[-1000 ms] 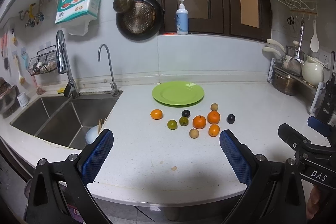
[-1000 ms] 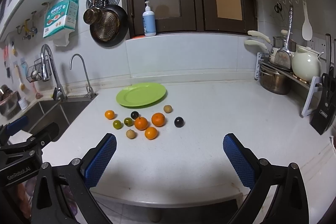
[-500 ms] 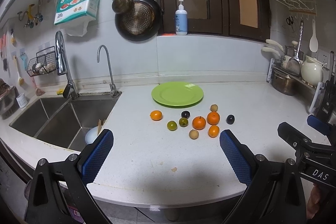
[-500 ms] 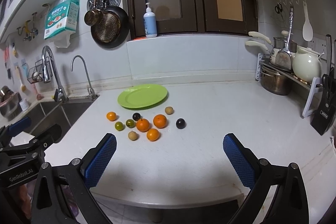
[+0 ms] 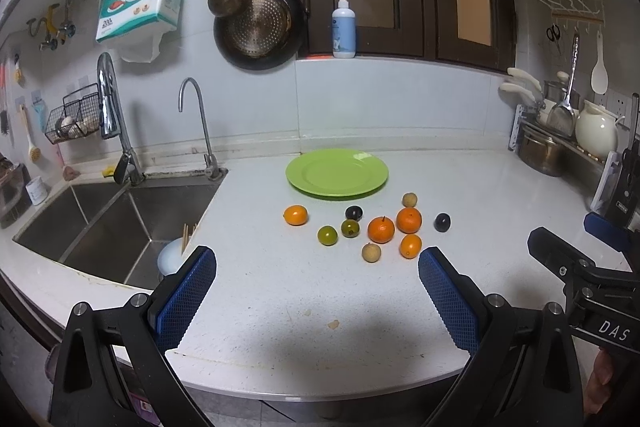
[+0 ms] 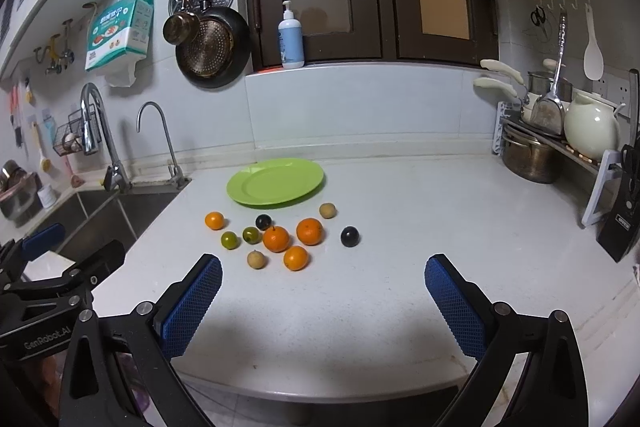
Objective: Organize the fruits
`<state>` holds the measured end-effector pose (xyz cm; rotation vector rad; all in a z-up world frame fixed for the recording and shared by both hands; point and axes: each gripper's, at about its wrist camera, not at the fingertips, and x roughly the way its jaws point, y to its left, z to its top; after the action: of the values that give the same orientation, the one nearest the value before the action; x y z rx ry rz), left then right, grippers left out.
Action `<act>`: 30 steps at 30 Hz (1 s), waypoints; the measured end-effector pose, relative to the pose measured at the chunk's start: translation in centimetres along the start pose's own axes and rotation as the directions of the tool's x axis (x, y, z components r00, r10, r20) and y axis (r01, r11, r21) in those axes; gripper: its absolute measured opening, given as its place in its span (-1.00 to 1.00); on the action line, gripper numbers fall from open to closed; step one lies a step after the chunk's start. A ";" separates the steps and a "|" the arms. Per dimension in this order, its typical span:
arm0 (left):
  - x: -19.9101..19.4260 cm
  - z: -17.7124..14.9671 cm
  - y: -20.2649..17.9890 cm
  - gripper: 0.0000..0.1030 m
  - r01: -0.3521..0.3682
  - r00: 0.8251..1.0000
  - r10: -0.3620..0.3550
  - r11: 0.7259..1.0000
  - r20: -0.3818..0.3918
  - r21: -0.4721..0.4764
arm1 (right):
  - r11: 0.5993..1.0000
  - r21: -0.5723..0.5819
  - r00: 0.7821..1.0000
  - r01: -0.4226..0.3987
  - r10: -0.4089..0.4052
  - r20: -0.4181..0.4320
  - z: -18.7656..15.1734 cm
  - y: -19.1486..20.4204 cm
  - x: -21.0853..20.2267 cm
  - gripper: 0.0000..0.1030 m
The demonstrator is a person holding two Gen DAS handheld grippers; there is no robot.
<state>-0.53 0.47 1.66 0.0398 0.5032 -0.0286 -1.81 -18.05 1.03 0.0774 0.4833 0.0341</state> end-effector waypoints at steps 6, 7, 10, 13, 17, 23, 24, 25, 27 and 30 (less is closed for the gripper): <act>2.1 -0.1 0.0 1.00 0.019 1.000 -0.018 0.999 -0.023 0.037 | 1.000 -0.022 1.000 0.000 0.000 -0.019 0.0 0.3 1.6 0.99; 2.6 -0.1 -0.1 1.00 0.025 0.999 -0.024 0.998 -0.027 0.049 | 0.999 -0.033 1.000 -0.001 0.000 -0.022 0.0 0.4 1.9 0.99; 4.0 0.1 -0.5 0.99 0.049 0.998 -0.046 0.995 -0.035 0.090 | 0.998 -0.061 0.999 -0.004 0.002 -0.033 0.2 0.6 3.1 0.98; 5.6 0.3 -0.9 0.91 0.079 0.996 -0.074 0.988 -0.043 0.129 | 0.996 -0.083 0.998 -0.019 0.015 -0.053 0.4 0.8 4.8 0.94; 8.5 0.6 -1.3 0.78 0.142 0.988 -0.128 0.973 -0.085 0.184 | 0.992 -0.116 0.995 -0.046 0.036 -0.092 0.7 1.0 7.3 0.85; 12.7 0.6 -2.0 0.59 0.229 0.968 -0.190 0.939 -0.167 0.258 | 0.982 -0.162 0.981 -0.096 0.066 -0.181 0.8 1.4 11.8 0.68; 13.7 0.5 -2.2 0.58 0.256 0.959 -0.208 0.929 -0.195 0.267 | 0.981 -0.164 0.977 -0.104 0.070 -0.200 0.7 1.4 12.4 0.66; 14.5 0.5 -2.4 0.54 0.276 0.951 -0.220 0.921 -0.217 0.274 | 0.979 -0.162 0.971 -0.120 0.082 -0.223 0.6 1.4 13.3 0.61; 15.8 0.3 -2.7 0.48 0.305 0.939 -0.236 0.908 -0.252 0.286 | 0.977 -0.162 0.961 -0.141 0.096 -0.260 0.3 1.5 14.7 0.56; 17.4 0.1 -3.1 0.41 0.354 0.916 -0.263 0.886 -0.304 0.299 | 0.971 -0.170 0.944 -0.166 0.107 -0.312 -0.1 1.8 16.8 0.49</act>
<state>14.68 -2.94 -6.76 0.3151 0.7566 -0.4355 12.95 -15.43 -6.68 -0.0882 0.7775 0.2325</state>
